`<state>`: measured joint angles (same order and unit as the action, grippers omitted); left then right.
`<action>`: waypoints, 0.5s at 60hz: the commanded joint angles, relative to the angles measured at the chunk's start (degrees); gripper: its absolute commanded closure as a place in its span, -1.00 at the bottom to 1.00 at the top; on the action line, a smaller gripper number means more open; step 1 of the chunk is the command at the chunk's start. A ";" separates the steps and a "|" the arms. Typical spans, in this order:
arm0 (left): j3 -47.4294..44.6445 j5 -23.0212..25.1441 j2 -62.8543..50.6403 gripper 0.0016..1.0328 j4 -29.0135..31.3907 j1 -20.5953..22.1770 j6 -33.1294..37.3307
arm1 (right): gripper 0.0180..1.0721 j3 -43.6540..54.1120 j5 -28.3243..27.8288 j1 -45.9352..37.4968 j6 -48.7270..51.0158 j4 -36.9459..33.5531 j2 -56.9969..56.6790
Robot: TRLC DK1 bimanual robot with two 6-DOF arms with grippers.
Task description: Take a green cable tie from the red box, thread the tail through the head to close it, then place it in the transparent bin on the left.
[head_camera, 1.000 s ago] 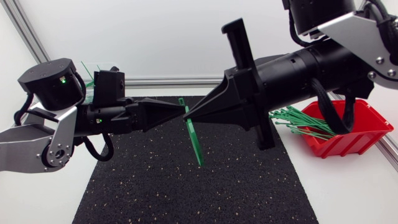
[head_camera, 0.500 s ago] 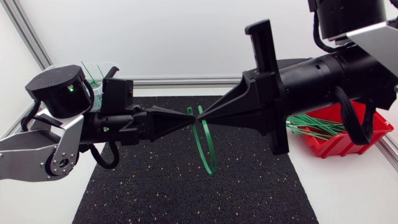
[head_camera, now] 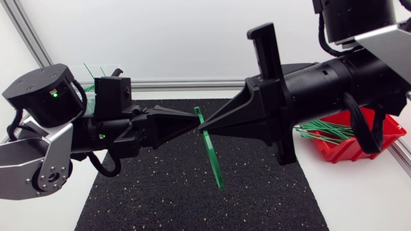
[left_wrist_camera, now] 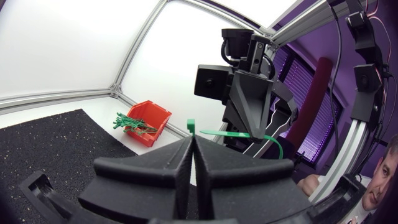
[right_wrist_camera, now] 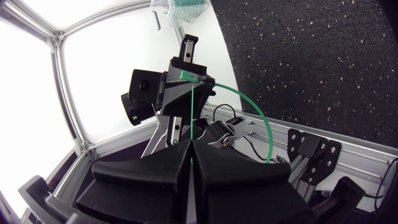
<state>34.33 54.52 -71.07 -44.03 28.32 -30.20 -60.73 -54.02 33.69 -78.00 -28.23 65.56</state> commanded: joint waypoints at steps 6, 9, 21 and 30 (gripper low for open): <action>-0.58 -1.52 -1.27 0.94 -1.06 -0.19 -0.30 | 0.89 0.17 -0.47 1.11 -2.07 0.81 0.09; -0.75 -1.79 -1.27 0.94 -1.06 -0.10 -0.39 | 0.89 0.26 -0.47 1.29 -2.16 1.07 0.36; -2.51 -4.42 -0.48 0.94 -2.90 1.04 -0.39 | 0.89 -0.09 -0.56 1.82 -2.42 1.95 1.24; -3.65 -4.86 0.49 0.94 -3.96 2.09 -0.13 | 0.89 -0.88 -0.56 2.08 -2.51 2.12 1.50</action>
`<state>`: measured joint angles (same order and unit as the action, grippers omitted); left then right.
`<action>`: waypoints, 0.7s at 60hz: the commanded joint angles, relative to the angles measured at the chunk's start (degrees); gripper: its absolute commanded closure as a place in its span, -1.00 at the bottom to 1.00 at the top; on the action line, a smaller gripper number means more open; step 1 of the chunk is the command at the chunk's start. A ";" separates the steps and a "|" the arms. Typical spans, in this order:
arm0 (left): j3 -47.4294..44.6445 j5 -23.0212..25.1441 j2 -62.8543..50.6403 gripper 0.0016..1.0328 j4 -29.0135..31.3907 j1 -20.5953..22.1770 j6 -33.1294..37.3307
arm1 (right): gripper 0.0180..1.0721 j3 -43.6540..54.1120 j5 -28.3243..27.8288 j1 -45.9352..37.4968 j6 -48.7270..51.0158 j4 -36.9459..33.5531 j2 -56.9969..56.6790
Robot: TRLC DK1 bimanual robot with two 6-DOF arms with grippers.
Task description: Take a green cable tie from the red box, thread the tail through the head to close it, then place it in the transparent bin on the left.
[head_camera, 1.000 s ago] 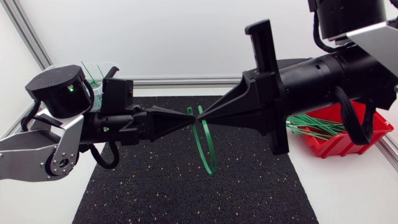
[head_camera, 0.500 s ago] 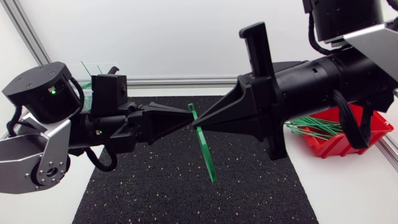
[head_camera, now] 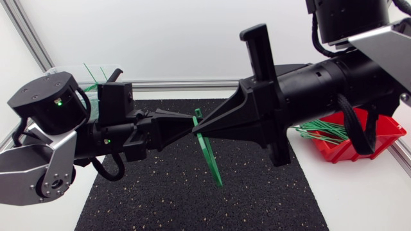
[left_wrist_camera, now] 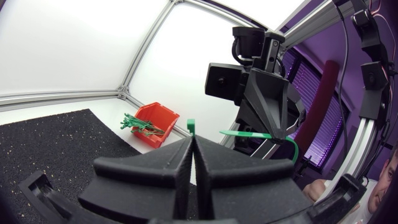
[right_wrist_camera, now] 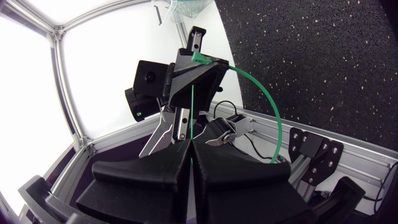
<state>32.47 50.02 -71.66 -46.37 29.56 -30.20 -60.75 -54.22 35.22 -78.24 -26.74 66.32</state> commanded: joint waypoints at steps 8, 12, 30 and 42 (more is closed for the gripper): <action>-2.67 -1.33 3.28 0.94 -1.88 1.38 0.40 | 0.89 -1.21 -0.36 0.64 -2.27 0.55 0.65; -2.85 -1.68 3.98 0.94 -1.88 1.38 0.66 | 0.89 -1.56 -0.54 0.81 -2.27 0.46 0.65; -3.82 -3.09 6.97 0.94 -1.97 1.38 1.10 | 0.89 -2.88 -0.54 1.16 -2.27 0.02 -0.41; -4.08 -3.44 7.67 0.94 -2.06 1.46 1.37 | 0.89 -2.88 -0.54 1.16 -2.27 0.02 -0.58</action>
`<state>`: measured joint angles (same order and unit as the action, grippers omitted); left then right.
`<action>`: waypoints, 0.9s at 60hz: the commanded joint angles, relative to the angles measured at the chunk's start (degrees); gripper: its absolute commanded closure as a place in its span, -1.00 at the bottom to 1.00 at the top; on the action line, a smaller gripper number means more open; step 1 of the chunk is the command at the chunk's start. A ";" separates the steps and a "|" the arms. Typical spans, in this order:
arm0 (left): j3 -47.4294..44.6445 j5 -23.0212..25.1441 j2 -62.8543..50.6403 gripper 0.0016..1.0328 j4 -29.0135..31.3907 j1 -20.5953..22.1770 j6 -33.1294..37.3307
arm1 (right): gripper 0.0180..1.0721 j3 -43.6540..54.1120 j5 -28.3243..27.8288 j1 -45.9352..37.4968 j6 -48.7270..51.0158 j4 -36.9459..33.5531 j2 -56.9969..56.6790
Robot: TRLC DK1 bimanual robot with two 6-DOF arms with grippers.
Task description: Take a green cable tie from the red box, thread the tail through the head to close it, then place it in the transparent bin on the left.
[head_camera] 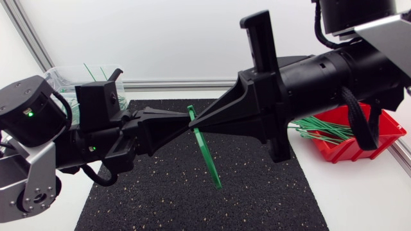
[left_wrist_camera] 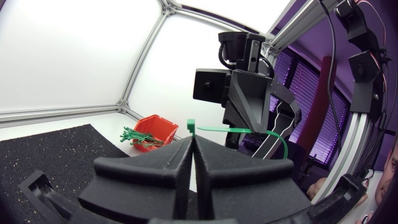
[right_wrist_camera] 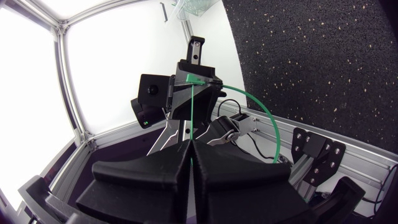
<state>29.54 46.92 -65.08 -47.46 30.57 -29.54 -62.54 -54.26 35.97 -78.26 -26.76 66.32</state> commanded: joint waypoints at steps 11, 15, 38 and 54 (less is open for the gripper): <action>-1.59 -1.12 1.71 0.94 -1.32 0.55 1.06 | 0.89 -1.53 -0.58 0.42 -2.25 0.05 -0.93; -1.77 -1.48 1.89 0.94 -1.32 0.63 1.33 | 0.89 -1.62 -0.58 0.42 -2.25 0.05 -0.93; -1.77 -1.92 2.41 0.94 -1.40 0.81 1.59 | 0.89 -1.44 -0.41 0.51 -2.42 0.75 -0.93; -1.68 -1.92 2.41 0.94 -1.40 1.25 1.59 | 0.89 -0.91 -0.14 1.12 -2.86 1.72 -0.32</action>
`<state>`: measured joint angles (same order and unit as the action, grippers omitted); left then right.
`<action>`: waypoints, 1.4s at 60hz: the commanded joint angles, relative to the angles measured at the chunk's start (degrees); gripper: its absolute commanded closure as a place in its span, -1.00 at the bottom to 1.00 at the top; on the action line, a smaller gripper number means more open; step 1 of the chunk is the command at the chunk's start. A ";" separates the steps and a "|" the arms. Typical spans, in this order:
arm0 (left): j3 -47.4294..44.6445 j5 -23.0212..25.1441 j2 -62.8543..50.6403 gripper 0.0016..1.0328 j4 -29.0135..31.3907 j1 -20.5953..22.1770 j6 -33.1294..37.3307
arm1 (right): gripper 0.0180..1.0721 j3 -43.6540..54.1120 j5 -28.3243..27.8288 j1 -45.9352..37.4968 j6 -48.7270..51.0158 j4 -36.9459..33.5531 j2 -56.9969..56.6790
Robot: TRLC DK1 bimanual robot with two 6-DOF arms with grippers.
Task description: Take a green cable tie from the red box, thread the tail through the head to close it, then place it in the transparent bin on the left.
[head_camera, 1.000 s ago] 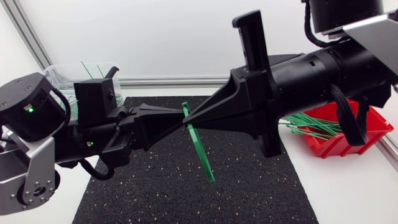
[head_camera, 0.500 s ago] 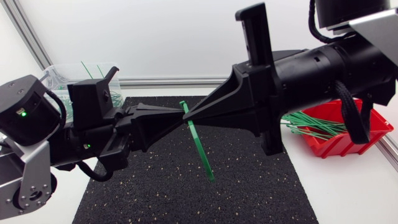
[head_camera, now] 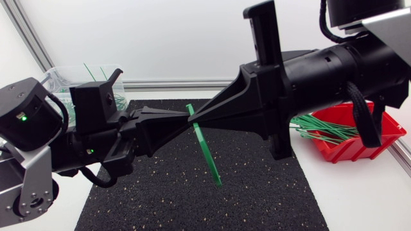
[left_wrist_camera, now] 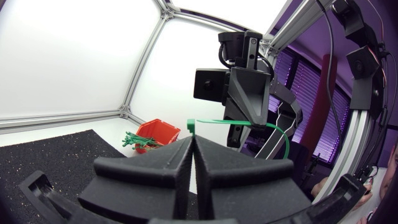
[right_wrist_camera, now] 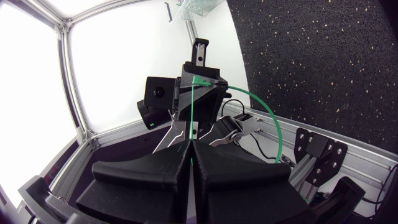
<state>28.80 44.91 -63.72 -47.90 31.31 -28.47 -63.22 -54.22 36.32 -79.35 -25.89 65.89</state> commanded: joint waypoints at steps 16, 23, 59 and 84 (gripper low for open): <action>-0.76 0.09 1.15 0.94 -0.97 0.33 0.61 | 0.89 0.12 0.25 1.57 -2.04 1.37 0.65; -0.67 0.09 1.23 0.94 -1.06 0.24 0.61 | 0.89 0.29 0.43 1.57 -2.04 1.46 0.82; -0.76 0.09 1.85 0.94 -1.50 -0.28 0.34 | 0.89 1.70 1.22 1.39 -2.04 2.16 0.73; -0.76 0.09 1.85 0.94 -1.58 -0.64 0.34 | 0.89 1.96 2.01 1.21 -2.04 2.07 -0.41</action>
<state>28.82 44.91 -62.76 -48.12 31.20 -28.47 -62.50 -52.49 37.45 -79.55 -24.16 66.00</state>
